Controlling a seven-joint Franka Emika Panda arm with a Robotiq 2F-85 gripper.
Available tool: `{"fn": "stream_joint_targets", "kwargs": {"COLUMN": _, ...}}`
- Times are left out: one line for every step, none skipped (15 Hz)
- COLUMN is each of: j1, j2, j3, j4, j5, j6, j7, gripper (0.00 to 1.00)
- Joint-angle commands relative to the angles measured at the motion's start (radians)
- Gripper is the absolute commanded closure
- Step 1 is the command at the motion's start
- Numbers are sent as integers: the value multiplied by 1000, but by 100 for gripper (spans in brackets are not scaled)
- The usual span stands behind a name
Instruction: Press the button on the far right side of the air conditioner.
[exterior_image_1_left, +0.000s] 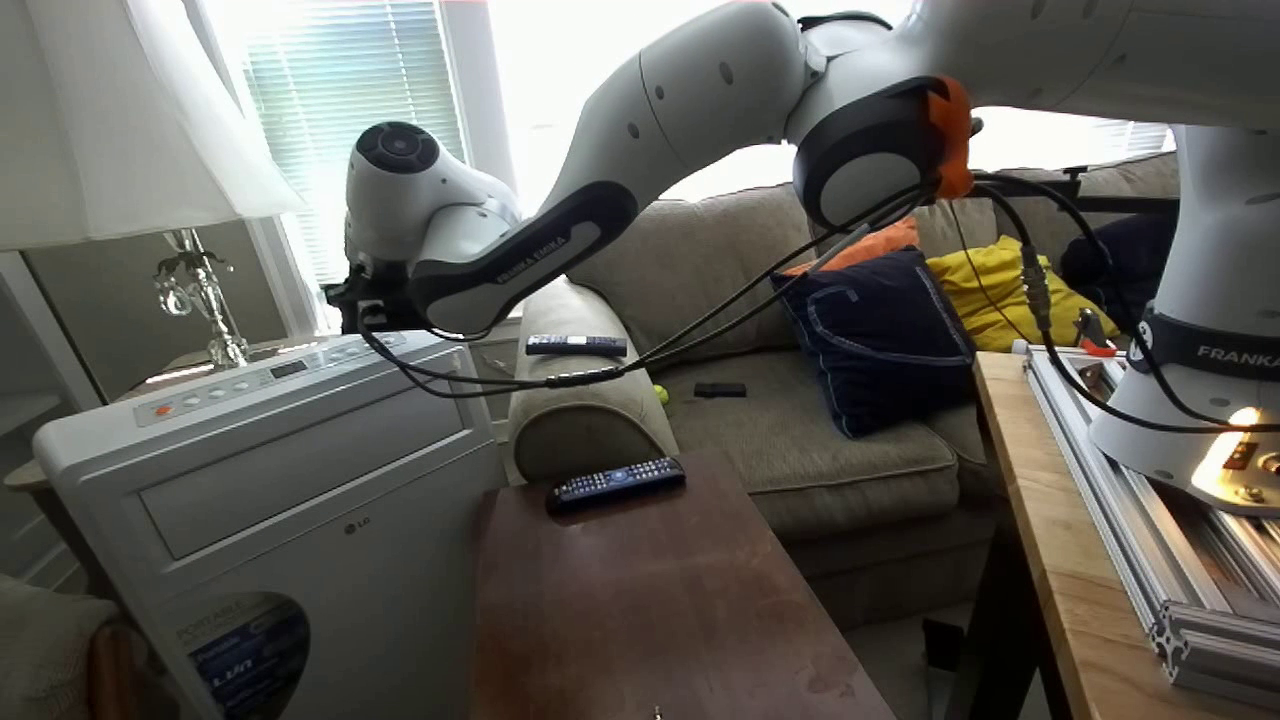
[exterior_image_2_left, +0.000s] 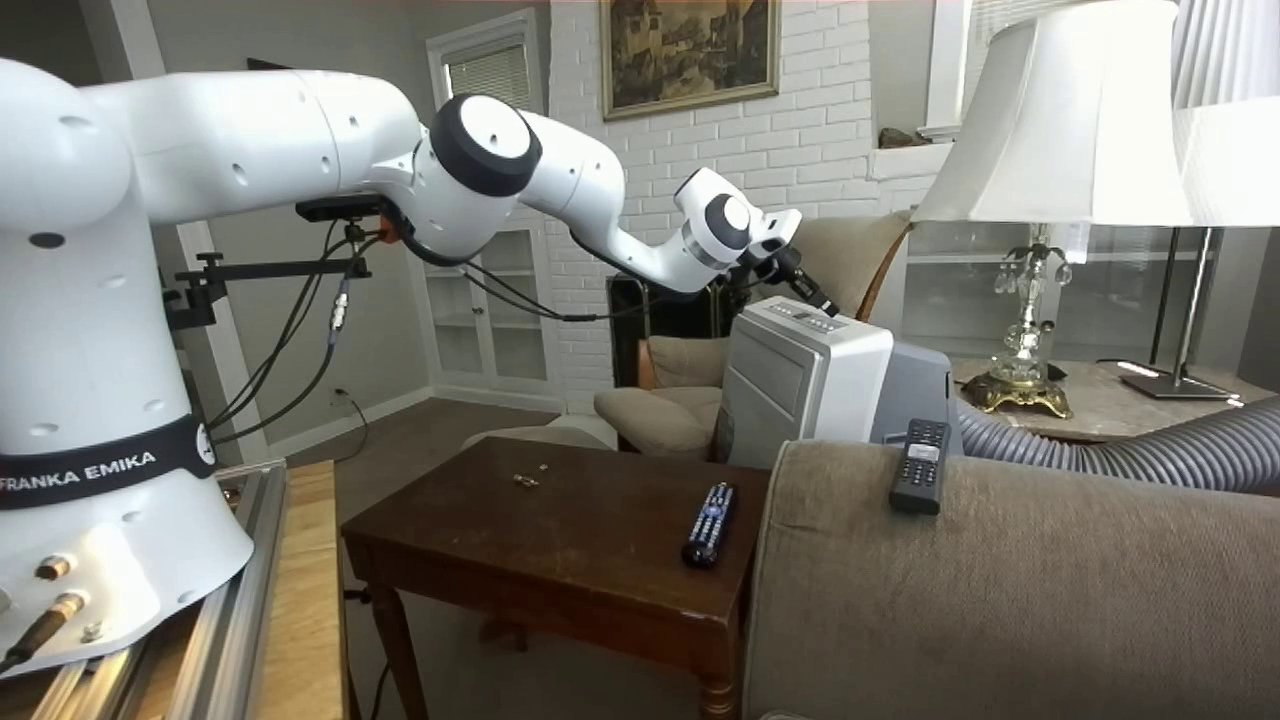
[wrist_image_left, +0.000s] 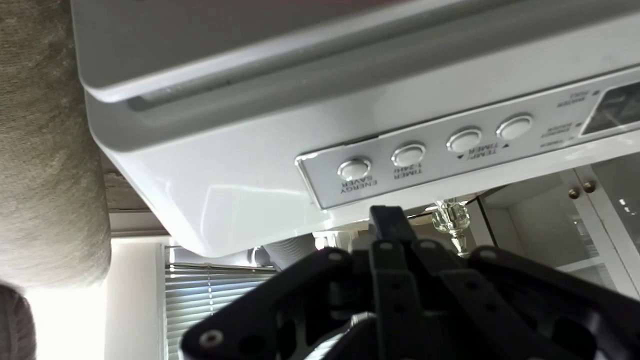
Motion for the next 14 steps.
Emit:
{"fn": "stream_joint_targets", "kwargs": {"j1": 4, "j2": 3, "j3": -11, "j4": 8, "j5": -1, "j6": -6, "j7": 23, "gripper": 100}}
{"fn": "stream_joint_targets", "kwargs": {"j1": 5, "j2": 3, "j3": -11, "j4": 6, "j5": -2, "j6": -6, "j7": 21, "gripper": 100}}
{"fn": "stream_joint_targets", "kwargs": {"j1": 6, "j2": 1, "j3": -10, "j4": 3, "j5": -2, "j6": -6, "j7": 18, "gripper": 100}}
{"fn": "stream_joint_targets", "kwargs": {"j1": 6, "j2": -1, "j3": -7, "j4": 0, "j5": -1, "j6": -5, "j7": 15, "gripper": 100}}
{"fn": "stream_joint_targets", "kwargs": {"j1": 9, "j2": -2, "j3": -9, "j4": -3, "j5": -2, "j6": -8, "j7": 16, "gripper": 100}}
{"fn": "stream_joint_targets", "kwargs": {"j1": 10, "j2": -5, "j3": -11, "j4": -8, "j5": -4, "j6": -12, "j7": 15, "gripper": 100}}
{"fn": "stream_joint_targets", "kwargs": {"j1": 11, "j2": -8, "j3": -8, "j4": -12, "j5": -3, "j6": -15, "j7": 11, "gripper": 100}}
{"fn": "stream_joint_targets", "kwargs": {"j1": 12, "j2": -12, "j3": -6, "j4": -18, "j5": -3, "j6": -16, "j7": 7, "gripper": 100}}
{"fn": "stream_joint_targets", "kwargs": {"j1": 12, "j2": -15, "j3": -4, "j4": -24, "j5": -2, "j6": -20, "j7": 6, "gripper": 100}}
{"fn": "stream_joint_targets", "kwargs": {"j1": 13, "j2": -17, "j3": -5, "j4": -27, "j5": -2, "j6": -22, "j7": 5, "gripper": 100}}
{"fn": "stream_joint_targets", "kwargs": {"j1": 12, "j2": -19, "j3": -2, "j4": -32, "j5": -1, "j6": -22, "j7": 1, "gripper": 100}}
{"fn": "stream_joint_targets", "kwargs": {"j1": 13, "j2": -23, "j3": -2, "j4": -38, "j5": -2, "j6": -25, "j7": -2, "gripper": 100}}
{"fn": "stream_joint_targets", "kwargs": {"j1": 14, "j2": -29, "j3": 1, "j4": -46, "j5": 0, "j6": -29, "j7": -6, "gripper": 100}}
{"fn": "stream_joint_targets", "kwargs": {"j1": 14, "j2": -32, "j3": 3, "j4": -50, "j5": 0, "j6": -27, "j7": -8, "gripper": 100}}
